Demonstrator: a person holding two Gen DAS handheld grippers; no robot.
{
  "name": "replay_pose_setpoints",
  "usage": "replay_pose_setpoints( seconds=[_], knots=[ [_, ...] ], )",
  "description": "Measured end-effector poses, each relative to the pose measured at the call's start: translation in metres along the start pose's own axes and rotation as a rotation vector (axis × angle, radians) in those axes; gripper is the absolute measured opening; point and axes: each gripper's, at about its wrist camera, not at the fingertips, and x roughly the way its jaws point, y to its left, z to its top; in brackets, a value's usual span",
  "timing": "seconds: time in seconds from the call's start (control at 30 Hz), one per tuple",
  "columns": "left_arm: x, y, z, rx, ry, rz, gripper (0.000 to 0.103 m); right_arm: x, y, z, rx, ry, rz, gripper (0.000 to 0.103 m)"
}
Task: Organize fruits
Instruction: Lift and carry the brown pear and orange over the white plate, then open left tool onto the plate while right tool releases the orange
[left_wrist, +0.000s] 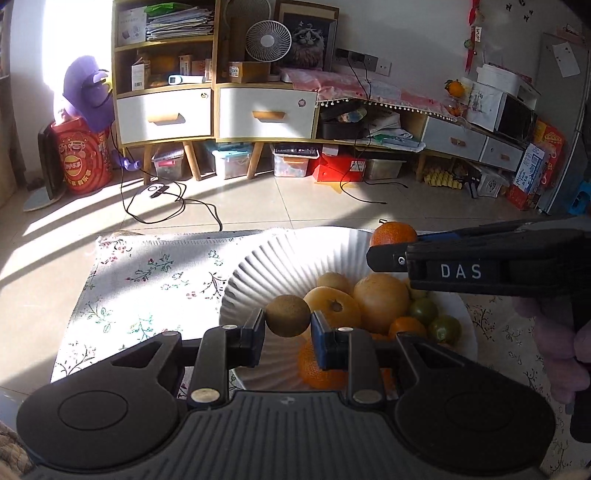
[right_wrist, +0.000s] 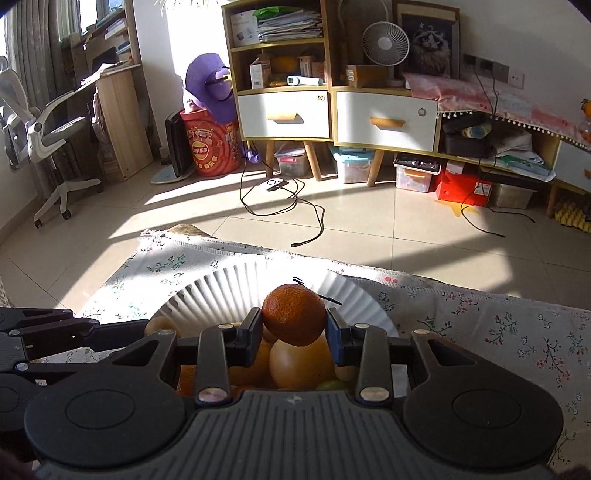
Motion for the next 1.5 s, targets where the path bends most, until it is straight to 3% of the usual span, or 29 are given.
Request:
replay_pose_setpoints(
  seconds=[0.67, 0.77, 0.97, 1.17, 1.5],
  knots=[
    [0.012, 0.008, 0.004, -0.019, 0.021, -0.018, 0.015, 0.037, -0.002, 0.004, 0.036, 0.058, -0.065, 0.034],
    [0.010, 0.007, 0.005, -0.009, 0.012, -0.012, 0.024, 0.036, -0.002, 0.006, 0.041, 0.057, -0.063, 0.035],
    [0.003, 0.001, 0.007, 0.011, -0.016, 0.043, 0.053, 0.023, -0.004, 0.006, 0.057, 0.029, -0.063, 0.052],
    [-0.012, -0.004, 0.006, 0.006, -0.025, 0.054, 0.070, -0.001, -0.011, 0.002, 0.066, -0.002, -0.076, 0.062],
    [-0.039, -0.007, -0.017, -0.023, 0.022, 0.097, 0.085, -0.044, -0.025, -0.030, 0.131, -0.005, -0.089, 0.074]
  ],
)
